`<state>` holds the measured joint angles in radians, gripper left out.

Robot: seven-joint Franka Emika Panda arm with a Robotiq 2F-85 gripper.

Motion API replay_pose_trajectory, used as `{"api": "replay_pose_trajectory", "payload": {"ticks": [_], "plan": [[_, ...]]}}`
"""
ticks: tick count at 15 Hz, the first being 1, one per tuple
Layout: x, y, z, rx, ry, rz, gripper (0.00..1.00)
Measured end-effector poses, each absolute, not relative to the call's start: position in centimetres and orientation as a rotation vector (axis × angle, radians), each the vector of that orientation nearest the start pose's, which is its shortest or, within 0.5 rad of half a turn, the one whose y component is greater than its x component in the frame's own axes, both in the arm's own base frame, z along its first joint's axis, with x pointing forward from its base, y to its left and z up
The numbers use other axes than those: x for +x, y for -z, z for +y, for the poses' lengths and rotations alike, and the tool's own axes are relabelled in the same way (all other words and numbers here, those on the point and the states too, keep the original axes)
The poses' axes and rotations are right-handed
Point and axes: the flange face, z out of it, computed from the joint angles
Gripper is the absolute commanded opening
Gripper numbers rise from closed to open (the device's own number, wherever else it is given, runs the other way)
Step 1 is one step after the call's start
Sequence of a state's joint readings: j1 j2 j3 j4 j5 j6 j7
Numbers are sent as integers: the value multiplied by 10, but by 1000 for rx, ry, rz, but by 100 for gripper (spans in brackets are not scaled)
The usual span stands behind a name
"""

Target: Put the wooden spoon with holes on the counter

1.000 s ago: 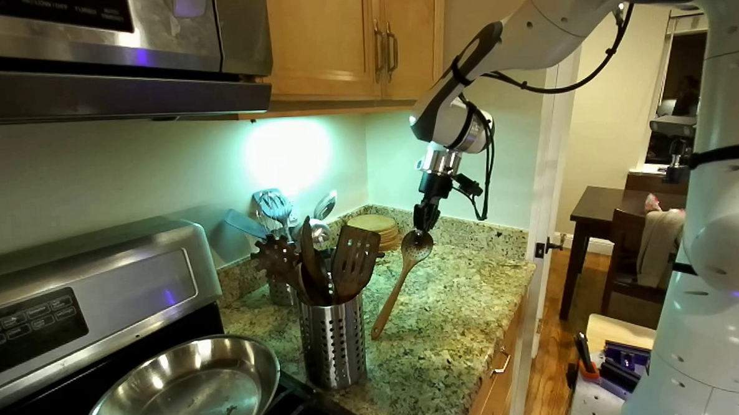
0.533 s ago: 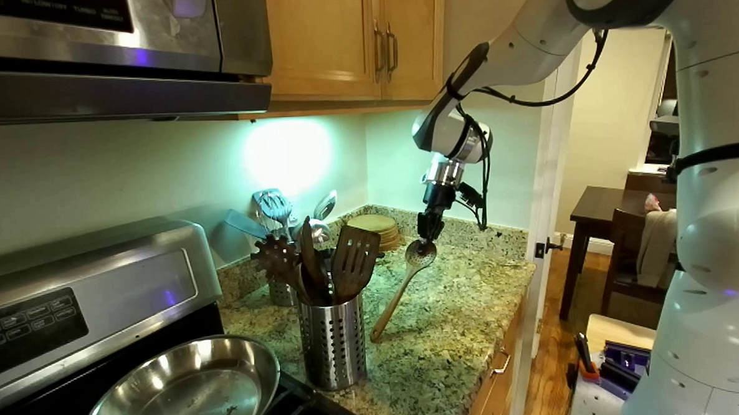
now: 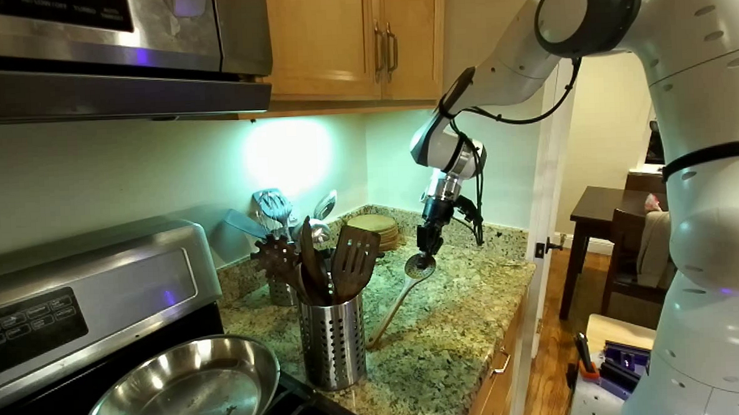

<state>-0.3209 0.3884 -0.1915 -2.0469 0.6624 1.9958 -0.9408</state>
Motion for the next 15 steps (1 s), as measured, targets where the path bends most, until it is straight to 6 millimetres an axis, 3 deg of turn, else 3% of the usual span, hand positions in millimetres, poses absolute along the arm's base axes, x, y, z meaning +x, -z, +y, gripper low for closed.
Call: {"api": "replay_pose_trajectory", "payload": {"ticks": [4,5,10,15], "plan": [[504,-216,-245,-2498,-33,-11,5],[505,-213,-247,-2492,-40,-9,37],[508,-205,-252,-2488,-56,-6,39],[510,-218,-265,-2556,-10,-10,40]]}}
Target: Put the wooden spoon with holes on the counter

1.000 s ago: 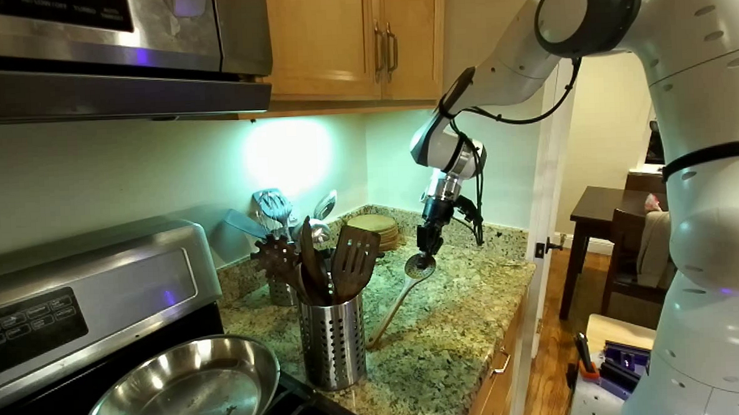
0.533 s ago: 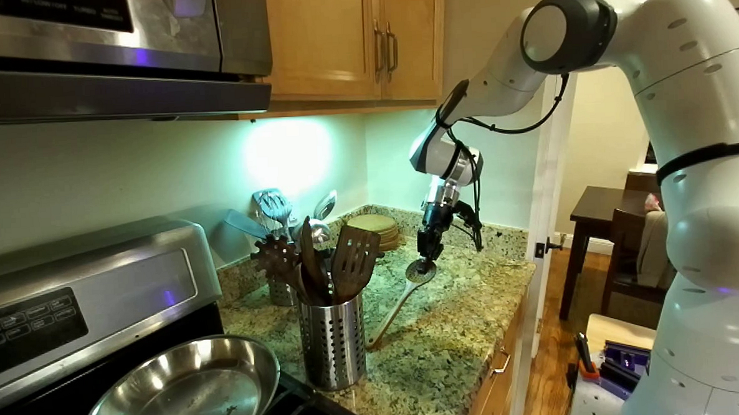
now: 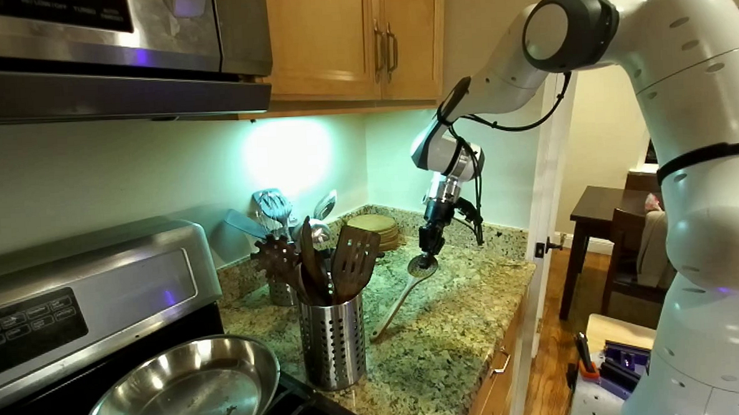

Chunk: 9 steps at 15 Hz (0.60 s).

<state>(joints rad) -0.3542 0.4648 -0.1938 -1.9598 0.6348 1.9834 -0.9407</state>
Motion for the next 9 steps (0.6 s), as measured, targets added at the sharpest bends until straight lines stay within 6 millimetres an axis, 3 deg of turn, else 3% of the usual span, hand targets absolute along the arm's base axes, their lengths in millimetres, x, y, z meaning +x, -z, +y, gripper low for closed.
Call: {"api": "replay_pose_trajectory", "payload": {"ticks": [6,8,9], "plan": [[519,-244,-279,-2701,90,-55,42],[522,-248,-283,-2747,123,-63,49],[523,-246,-286,-2791,138,-71,45]]}}
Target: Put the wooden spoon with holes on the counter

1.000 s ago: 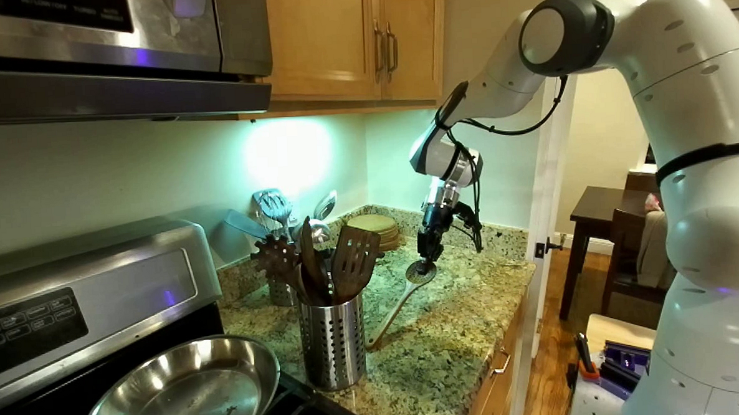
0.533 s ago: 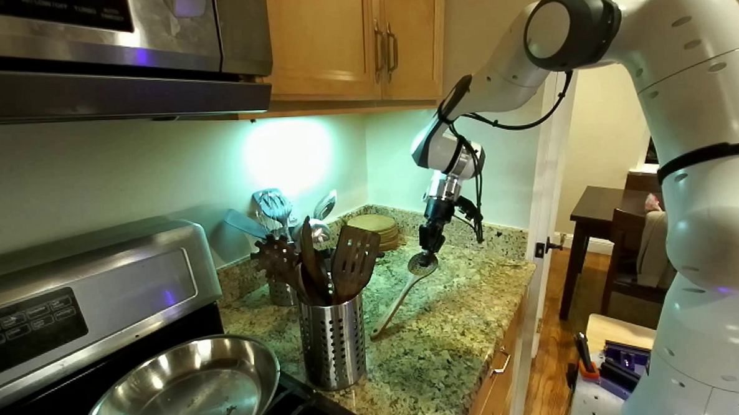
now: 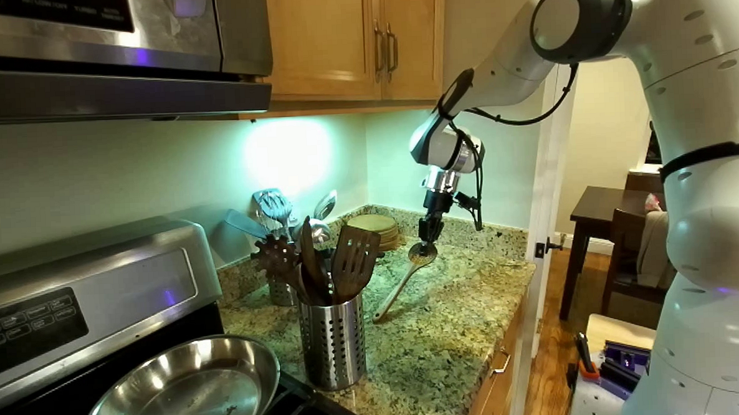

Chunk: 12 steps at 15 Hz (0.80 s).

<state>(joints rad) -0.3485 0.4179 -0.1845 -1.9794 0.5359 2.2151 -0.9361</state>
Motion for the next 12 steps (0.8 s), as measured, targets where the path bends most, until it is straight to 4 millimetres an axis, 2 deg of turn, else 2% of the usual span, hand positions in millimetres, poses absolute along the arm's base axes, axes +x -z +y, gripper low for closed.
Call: {"api": "replay_pose_trajectory", "payload": {"ticks": [1,3,5,7,10,11,12], "plan": [[522,-243,-288,-2836,149,-76,19],[520,-234,-289,-2900,156,-85,17],[518,-226,-286,-2931,153,-102,4],[516,-221,-282,-2949,155,-116,0],[515,-218,-280,-2982,166,-127,2],[514,-219,-280,-3003,170,-132,12],[513,-220,-280,-3028,173,-138,28]]}}
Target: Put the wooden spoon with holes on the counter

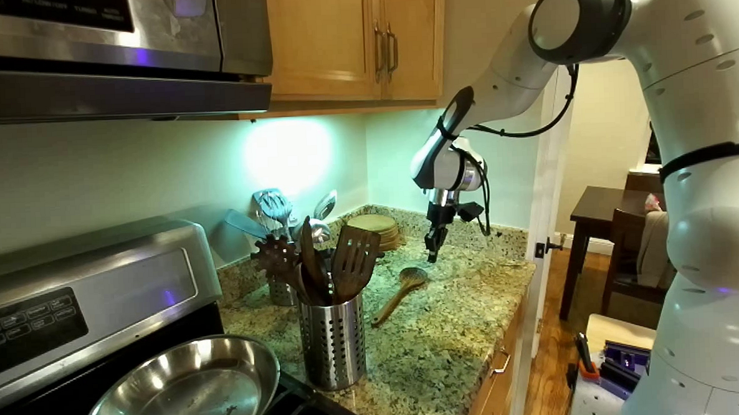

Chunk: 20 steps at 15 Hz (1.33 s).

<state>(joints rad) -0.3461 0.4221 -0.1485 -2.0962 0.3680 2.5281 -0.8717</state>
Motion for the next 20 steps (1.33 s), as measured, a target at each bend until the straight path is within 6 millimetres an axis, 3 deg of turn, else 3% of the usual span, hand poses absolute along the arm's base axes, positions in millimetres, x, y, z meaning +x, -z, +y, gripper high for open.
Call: {"api": "replay_pose_trajectory", "payload": {"ticks": [4,11,13,20], "plan": [[506,-241,-275,-3156,149,-182,50],[483,-305,-245,-3252,97,-173,95],[477,-323,-237,-3249,81,-155,100],[460,-368,-220,-3224,58,-119,100]]}}
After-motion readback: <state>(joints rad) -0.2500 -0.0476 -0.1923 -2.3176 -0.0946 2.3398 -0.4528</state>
